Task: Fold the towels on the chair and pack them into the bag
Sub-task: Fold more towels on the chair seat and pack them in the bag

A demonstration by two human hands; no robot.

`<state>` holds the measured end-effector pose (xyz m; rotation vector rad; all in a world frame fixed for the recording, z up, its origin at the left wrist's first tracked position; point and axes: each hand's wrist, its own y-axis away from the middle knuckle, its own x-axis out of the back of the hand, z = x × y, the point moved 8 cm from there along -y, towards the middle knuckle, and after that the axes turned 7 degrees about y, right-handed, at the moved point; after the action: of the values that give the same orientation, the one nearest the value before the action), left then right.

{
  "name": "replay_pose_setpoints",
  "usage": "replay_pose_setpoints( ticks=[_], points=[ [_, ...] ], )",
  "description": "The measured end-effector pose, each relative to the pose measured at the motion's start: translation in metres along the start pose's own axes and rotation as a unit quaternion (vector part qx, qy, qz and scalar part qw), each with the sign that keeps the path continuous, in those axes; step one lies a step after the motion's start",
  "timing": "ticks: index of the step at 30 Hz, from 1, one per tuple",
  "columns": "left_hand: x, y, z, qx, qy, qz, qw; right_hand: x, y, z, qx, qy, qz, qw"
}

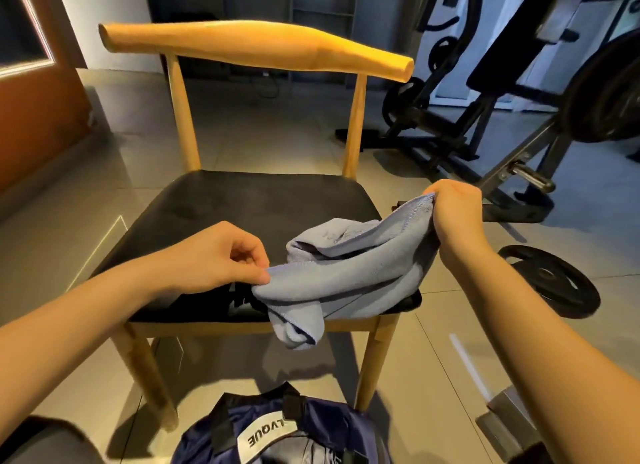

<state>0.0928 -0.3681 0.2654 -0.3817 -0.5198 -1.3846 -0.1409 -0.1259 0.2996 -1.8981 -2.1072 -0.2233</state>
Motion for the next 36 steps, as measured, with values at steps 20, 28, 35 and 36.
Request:
replay_pose_setpoints(
  ticks=[20, 28, 35, 36],
  points=[
    [-0.005, -0.023, 0.017, -0.142, 0.003, 0.182, 0.973, -0.102, 0.090, -0.056, 0.366, 0.312, -0.303, 0.823],
    [-0.018, -0.021, 0.014, -0.150, 0.005, 0.131, 0.980, -0.129, 0.087, -0.036, 0.306, 0.330, -0.352, 0.821],
    [-0.013, -0.013, 0.003, -0.142, -0.032, 0.132, 0.980, -0.133, 0.089, -0.036, 0.320, 0.369, -0.341, 0.803],
    [-0.013, -0.013, 0.003, -0.142, -0.034, 0.128, 0.981, -0.134, 0.090, -0.036, 0.329, 0.380, -0.335, 0.797]
  ],
)
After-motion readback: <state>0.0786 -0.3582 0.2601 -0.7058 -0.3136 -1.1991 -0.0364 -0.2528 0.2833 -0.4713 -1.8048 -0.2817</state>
